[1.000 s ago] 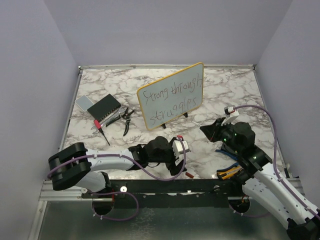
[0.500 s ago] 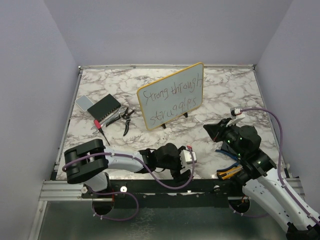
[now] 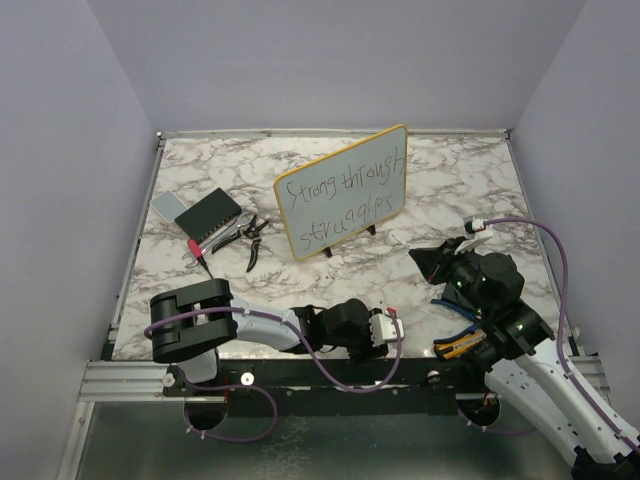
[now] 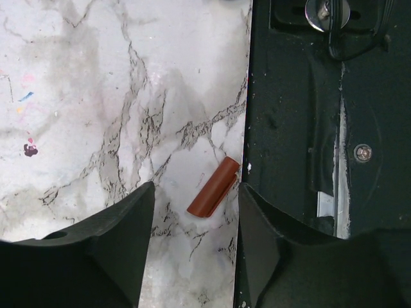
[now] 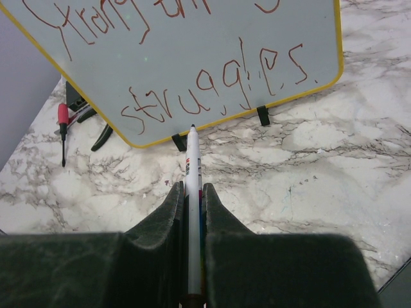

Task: Write a sentence on the whiteboard
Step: Pick up the pen cap from the center of the board.

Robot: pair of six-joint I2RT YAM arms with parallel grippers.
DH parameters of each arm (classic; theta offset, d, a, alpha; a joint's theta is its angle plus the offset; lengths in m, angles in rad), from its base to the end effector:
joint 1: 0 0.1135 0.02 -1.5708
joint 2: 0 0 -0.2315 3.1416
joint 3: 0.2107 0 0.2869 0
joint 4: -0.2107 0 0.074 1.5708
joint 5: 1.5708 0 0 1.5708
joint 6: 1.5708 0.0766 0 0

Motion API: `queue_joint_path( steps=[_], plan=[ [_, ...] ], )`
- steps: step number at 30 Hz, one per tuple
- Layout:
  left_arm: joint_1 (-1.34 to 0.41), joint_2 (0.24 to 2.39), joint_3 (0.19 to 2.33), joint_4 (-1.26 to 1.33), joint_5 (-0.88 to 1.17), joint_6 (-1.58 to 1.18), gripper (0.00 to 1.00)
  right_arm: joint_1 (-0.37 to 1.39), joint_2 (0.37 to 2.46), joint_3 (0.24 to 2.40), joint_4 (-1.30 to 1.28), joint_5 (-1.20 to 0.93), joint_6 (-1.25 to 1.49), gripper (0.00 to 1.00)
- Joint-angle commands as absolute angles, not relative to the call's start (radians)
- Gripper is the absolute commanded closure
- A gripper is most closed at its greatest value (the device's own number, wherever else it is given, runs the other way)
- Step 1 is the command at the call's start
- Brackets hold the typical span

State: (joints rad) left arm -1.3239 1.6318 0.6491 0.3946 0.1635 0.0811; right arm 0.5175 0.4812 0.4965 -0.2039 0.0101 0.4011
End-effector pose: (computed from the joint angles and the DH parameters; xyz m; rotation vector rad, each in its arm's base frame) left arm 0.0769 -0.3561 0.0615 1.5541 1.6805 -0.8648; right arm 0.2110 0.1192 0.2567 -0.0975 1.8037 0.6542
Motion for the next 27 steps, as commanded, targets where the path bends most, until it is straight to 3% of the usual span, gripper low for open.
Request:
queue_joint_path(
  steps=[1,4,13,19,27],
  plan=[
    [-1.349,1.661,0.675,0.379,0.103,0.129,0.48,0.514,0.472,0.482,-0.219,0.038,0.408,0.99],
    [-1.359,1.671,0.676,0.371,0.096,0.132,0.49,0.515,0.471,0.482,-0.221,0.039,0.408,1.00],
    [-1.364,1.707,0.692,0.357,-0.092,0.068,0.71,0.515,0.469,0.483,-0.227,0.058,0.414,0.99],
    [-1.364,1.659,0.643,0.355,-0.230,0.050,0.75,0.515,0.477,0.482,-0.234,0.067,0.423,0.99],
    [-1.364,1.644,0.616,0.352,-0.194,0.008,0.74,0.514,0.489,0.480,-0.229,0.061,0.425,0.99]
  ],
)
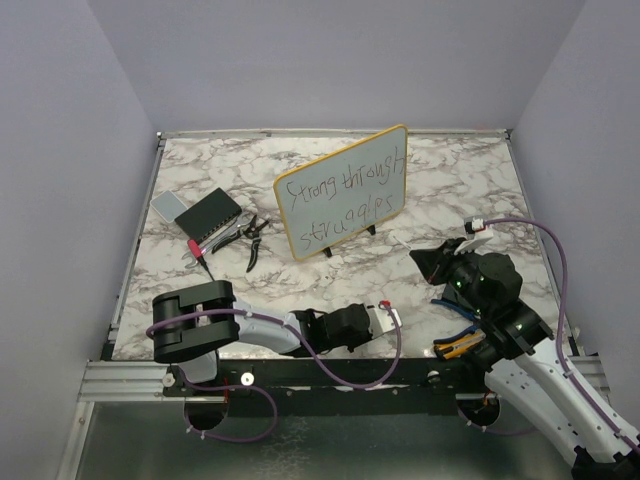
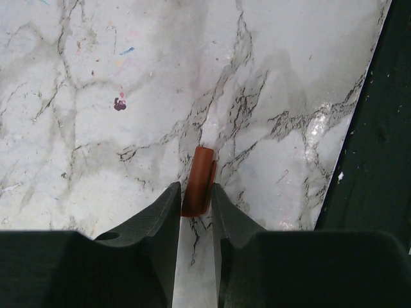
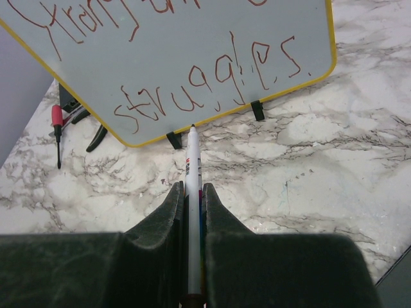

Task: Write a sentence on the whiteboard
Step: Pick up the pen cap from the center of the board.

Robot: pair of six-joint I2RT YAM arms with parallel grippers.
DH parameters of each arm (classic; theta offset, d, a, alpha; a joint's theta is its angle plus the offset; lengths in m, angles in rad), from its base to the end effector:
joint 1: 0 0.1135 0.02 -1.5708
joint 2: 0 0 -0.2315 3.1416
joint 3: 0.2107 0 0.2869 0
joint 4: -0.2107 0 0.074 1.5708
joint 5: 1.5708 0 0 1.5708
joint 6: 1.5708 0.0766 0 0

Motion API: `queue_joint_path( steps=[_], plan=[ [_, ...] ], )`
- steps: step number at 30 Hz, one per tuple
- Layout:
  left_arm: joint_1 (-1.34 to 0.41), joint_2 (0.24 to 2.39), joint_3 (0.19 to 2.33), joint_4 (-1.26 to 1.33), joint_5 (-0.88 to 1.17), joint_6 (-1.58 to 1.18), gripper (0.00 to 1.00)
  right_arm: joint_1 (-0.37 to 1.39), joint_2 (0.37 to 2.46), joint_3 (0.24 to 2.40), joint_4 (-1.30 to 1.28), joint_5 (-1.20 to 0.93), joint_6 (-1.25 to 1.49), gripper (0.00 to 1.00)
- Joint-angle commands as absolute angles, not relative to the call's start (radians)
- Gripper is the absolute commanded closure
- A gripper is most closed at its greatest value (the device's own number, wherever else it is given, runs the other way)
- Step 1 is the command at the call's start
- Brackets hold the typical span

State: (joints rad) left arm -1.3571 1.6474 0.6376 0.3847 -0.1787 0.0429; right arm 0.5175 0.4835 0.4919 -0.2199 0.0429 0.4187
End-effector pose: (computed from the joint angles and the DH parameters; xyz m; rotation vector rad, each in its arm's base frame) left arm 0.0894 -0.3479 0.0513 1.3616 1.7756 -0.5399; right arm 0.2122 0.1170 0.2519 -0.0586 1.8259 0.6310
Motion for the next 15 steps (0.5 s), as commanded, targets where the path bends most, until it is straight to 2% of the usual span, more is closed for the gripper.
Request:
queue_joint_path(
  steps=[1,10,12,15],
  plan=[
    [-1.364,1.649,0.618,0.353,-0.185,0.009,0.73,0.515,0.492,0.480,-0.230,0.061,0.426,0.99],
    [-1.365,1.678,0.632,0.371,-0.107,0.031,0.75,0.515,0.500,0.483,-0.243,0.058,0.440,0.99],
    [-1.364,1.678,0.632,0.371,-0.109,0.032,0.81,0.515,0.500,0.487,-0.248,0.062,0.437,0.99],
    [-1.364,1.640,0.618,0.383,-0.167,0.019,0.95,0.515,0.500,0.490,-0.253,0.066,0.439,0.99]
  ],
)
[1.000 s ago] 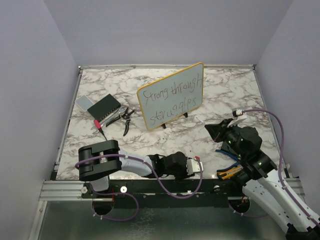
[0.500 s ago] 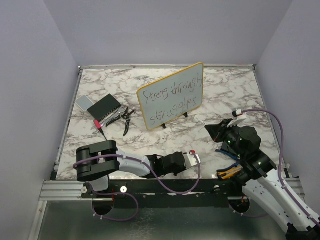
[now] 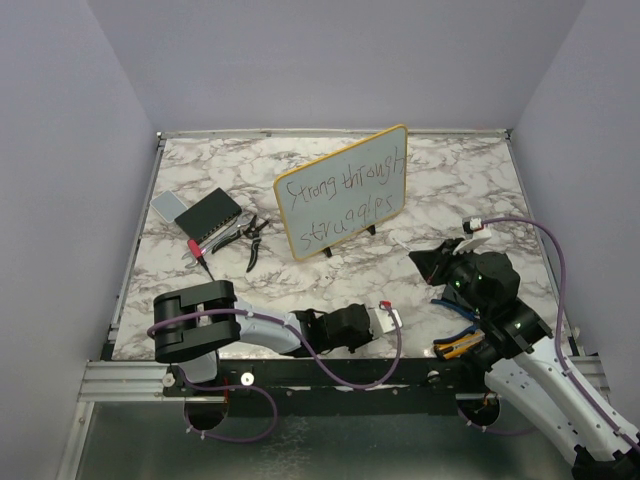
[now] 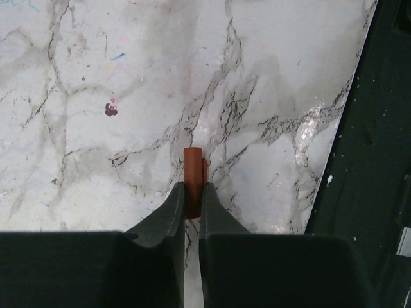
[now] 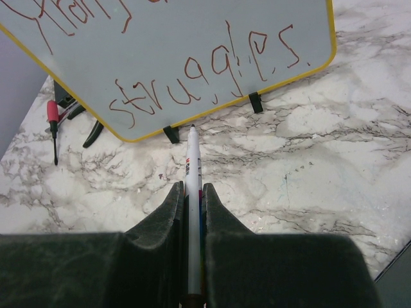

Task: Write a sentence on the whiteboard
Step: Pick up the pen cap from the center of the board.

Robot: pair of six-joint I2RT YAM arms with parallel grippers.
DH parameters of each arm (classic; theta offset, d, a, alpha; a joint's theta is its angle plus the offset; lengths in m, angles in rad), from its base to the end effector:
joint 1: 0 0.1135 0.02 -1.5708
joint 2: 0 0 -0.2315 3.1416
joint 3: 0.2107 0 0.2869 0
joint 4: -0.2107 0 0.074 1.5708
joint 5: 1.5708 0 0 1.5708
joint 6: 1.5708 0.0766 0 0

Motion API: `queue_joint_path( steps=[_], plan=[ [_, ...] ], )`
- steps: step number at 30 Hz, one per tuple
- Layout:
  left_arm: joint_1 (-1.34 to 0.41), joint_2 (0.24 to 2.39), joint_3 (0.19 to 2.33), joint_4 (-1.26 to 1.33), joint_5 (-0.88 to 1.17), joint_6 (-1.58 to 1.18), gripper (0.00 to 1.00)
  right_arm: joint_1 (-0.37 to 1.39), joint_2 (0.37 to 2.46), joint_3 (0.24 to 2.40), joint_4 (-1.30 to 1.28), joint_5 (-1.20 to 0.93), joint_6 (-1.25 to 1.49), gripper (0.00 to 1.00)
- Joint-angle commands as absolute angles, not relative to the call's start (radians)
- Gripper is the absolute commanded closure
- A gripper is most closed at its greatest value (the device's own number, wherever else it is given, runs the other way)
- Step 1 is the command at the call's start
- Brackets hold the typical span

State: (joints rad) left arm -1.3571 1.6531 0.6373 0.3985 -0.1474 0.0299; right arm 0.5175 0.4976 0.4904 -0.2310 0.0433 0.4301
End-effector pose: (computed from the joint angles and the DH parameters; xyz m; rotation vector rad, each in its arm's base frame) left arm 0.0873 -0.3494 0.0507 1.3666 1.7777 -0.5825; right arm 0.2135 0.1177 0.2465 -0.0495 1.8540 0.6295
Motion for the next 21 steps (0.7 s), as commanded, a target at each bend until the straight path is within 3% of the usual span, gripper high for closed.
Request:
queue_joint_path(
  steps=[1,11,21],
  plan=[
    [-1.363,1.618,0.608,0.393,-0.191,0.017,0.97,0.514,0.500,0.491,-0.253,0.067,0.439,0.99],
    [-1.274,1.313,0.623,0.260,-0.300,-0.029,1.00,0.515,0.574,0.535,-0.253,0.057,0.450,0.99],
    [-0.974,1.057,0.790,-0.112,0.021,0.076,1.00,0.515,0.768,0.697,-0.297,-0.119,0.397,0.99]
  ],
)
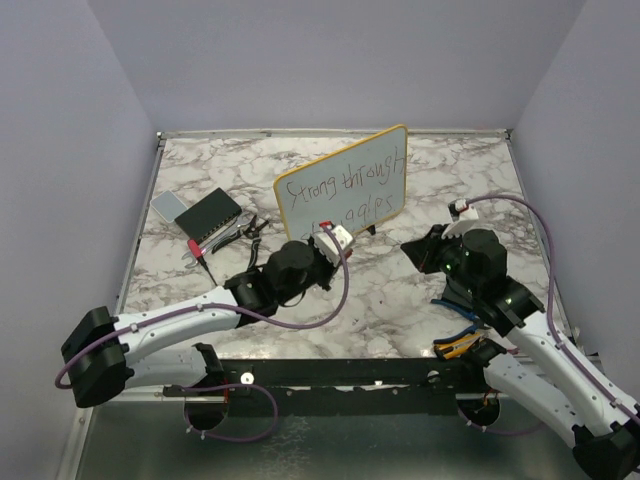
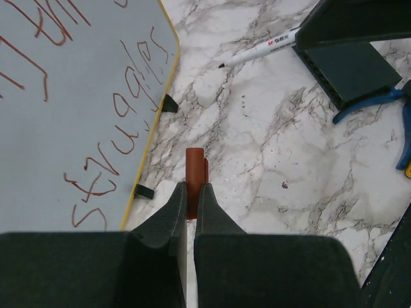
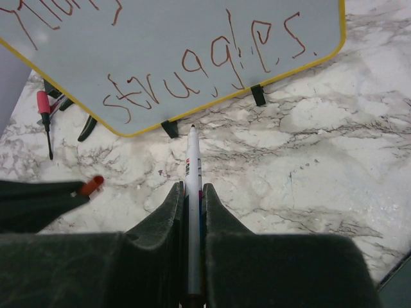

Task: Write a sentence on the whiteboard
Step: Pick up the pen cap from the center of the board, then close the pen cap.

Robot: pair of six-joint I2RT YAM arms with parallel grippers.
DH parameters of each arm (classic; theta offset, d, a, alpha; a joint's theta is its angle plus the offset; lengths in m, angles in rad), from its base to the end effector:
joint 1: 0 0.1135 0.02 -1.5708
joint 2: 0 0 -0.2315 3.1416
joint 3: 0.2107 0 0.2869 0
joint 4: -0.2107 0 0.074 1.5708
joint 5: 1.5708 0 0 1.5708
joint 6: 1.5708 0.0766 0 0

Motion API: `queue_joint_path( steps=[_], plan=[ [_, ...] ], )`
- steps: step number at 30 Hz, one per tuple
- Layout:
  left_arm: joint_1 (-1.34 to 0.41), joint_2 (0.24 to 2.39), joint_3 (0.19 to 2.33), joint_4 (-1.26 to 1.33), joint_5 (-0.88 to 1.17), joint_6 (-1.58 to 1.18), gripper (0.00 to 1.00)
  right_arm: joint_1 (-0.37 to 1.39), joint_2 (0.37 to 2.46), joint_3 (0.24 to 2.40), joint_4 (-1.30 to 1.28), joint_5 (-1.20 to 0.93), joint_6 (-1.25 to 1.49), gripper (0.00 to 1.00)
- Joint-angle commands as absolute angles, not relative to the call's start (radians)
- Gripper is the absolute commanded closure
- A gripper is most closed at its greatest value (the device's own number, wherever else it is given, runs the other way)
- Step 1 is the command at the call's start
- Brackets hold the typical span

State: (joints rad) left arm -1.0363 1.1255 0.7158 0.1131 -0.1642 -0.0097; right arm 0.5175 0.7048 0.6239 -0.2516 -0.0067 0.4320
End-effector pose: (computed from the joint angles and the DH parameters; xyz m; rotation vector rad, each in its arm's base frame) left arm 0.1863 -0.2901 0.2220 0.8318 1.7111 -0.5666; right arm 0.2348 0.1343 0.2515 -0.0883 1.9548 0.6433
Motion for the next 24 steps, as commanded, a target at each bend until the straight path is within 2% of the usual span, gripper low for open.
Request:
queue_joint_path(
  steps=[1,8,14,24],
  plan=[
    [-0.960,1.046,0.800,-0.155,0.062,0.108,1.00,0.515,0.790,0.711,-0.296,-0.155,0.393,0.99],
    [-0.938,0.971,0.742,-0.207,0.242,0.138,1.00,0.515,0.879,0.782,-0.267,-0.476,0.396,1.00],
    [-0.937,0.954,0.714,-0.196,0.326,0.138,1.00,0.514,0.915,0.825,-0.314,-0.643,0.386,1.00],
    [-0.937,0.884,0.695,-0.198,0.335,0.139,1.00,0.515,0.925,0.885,-0.456,-0.727,0.332,1.00]
  ],
)
